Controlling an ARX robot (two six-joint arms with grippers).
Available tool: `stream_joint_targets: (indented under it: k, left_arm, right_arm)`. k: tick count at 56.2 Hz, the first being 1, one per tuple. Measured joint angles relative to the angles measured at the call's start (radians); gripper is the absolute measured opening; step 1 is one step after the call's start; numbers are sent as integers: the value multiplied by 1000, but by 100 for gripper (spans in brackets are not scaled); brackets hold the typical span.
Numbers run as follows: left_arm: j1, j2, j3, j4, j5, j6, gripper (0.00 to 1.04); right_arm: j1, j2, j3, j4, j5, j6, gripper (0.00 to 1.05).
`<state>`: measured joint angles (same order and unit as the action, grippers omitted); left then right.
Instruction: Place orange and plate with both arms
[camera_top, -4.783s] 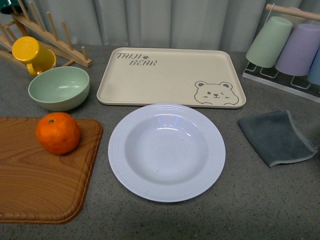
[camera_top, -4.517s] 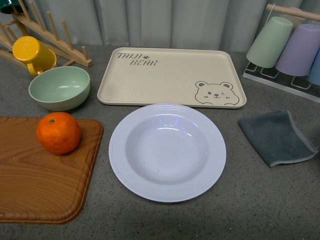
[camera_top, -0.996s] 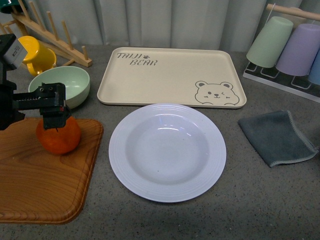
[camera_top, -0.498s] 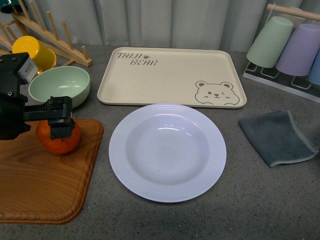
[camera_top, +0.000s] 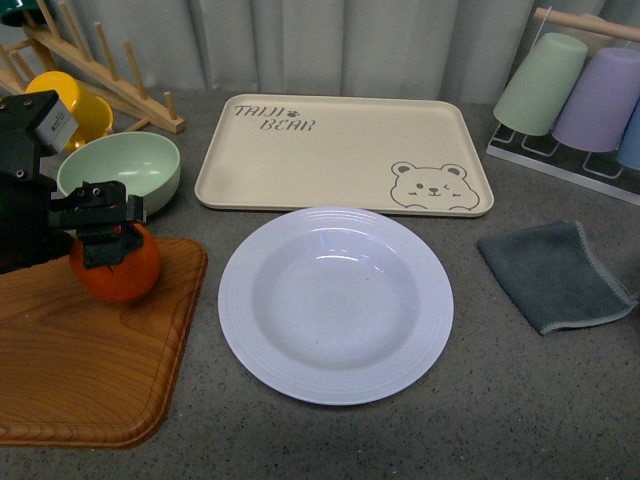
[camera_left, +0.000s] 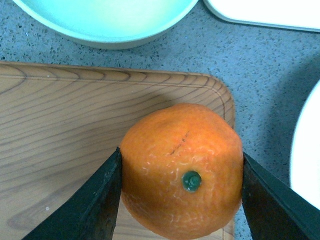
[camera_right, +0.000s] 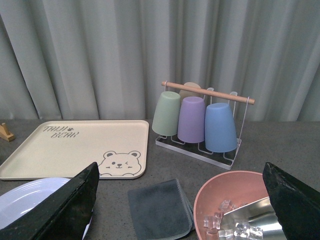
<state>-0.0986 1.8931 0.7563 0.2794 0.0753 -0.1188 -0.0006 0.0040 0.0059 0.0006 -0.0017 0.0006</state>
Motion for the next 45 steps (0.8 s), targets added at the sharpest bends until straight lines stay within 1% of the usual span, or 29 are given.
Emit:
stream_joint_targets:
  k: [8, 21, 32, 45]
  left_arm:
    - [-47, -59, -1, -14, 6, -31, 60]
    - [-209, -100, 5, -24, -11, -97, 60]
    - [-352, -55, 51, -16, -31, -166, 60]
    - [-460, 34, 111, 2, -50, -200, 59]
  right_arm:
    - [0, 0, 0, 0, 0, 0, 96]
    - [0, 0, 0, 0, 0, 0, 96]
    - [0, 0, 0, 0, 0, 0, 96]
    - [0, 0, 0, 0, 0, 0, 96]
